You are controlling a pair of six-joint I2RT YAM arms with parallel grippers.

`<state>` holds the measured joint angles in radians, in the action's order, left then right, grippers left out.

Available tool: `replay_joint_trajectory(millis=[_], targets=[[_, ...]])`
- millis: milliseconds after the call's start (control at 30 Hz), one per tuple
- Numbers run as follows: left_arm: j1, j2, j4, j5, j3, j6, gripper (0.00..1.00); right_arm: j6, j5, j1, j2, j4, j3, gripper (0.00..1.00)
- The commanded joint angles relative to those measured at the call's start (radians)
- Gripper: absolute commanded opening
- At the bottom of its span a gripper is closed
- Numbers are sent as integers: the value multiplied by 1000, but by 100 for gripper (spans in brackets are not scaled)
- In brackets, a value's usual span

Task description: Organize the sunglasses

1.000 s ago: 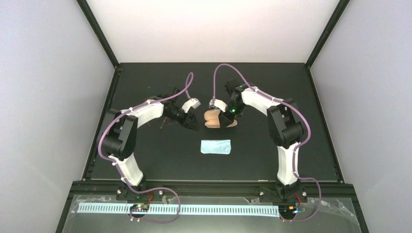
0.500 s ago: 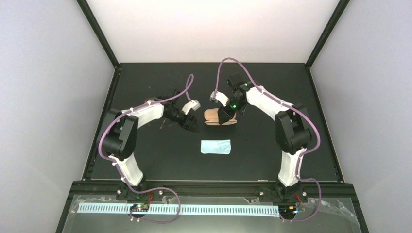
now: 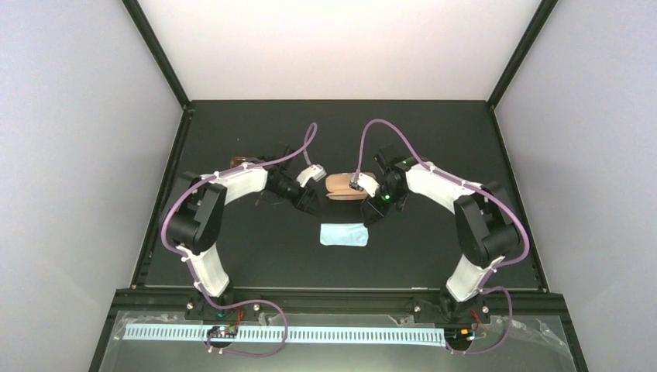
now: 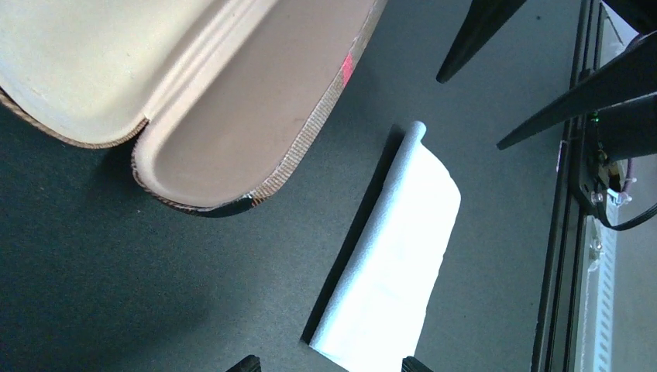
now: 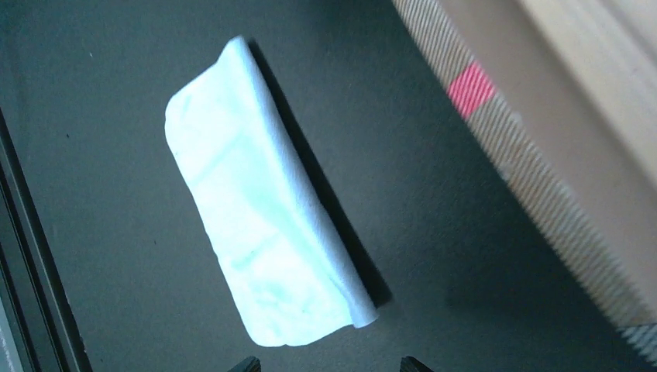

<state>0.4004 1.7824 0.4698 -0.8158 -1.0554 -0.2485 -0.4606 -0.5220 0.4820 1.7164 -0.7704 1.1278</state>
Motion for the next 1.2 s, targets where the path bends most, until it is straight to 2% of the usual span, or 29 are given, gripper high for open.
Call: replay_joint_trajectory(millis=[0, 400, 800, 1167], targets=[[18, 38, -13, -21, -3, -8, 46, 17, -6, 3, 12, 43, -33, 48], [49, 89, -10, -12, -9, 12, 43, 12, 12, 3, 99, 84, -38, 46], [73, 120, -1, -21, -12, 15, 39, 12, -32, 4, 135, 80, -26, 31], [83, 133, 6, -20, -20, 11, 33, 8, -44, 4, 138, 75, -21, 24]])
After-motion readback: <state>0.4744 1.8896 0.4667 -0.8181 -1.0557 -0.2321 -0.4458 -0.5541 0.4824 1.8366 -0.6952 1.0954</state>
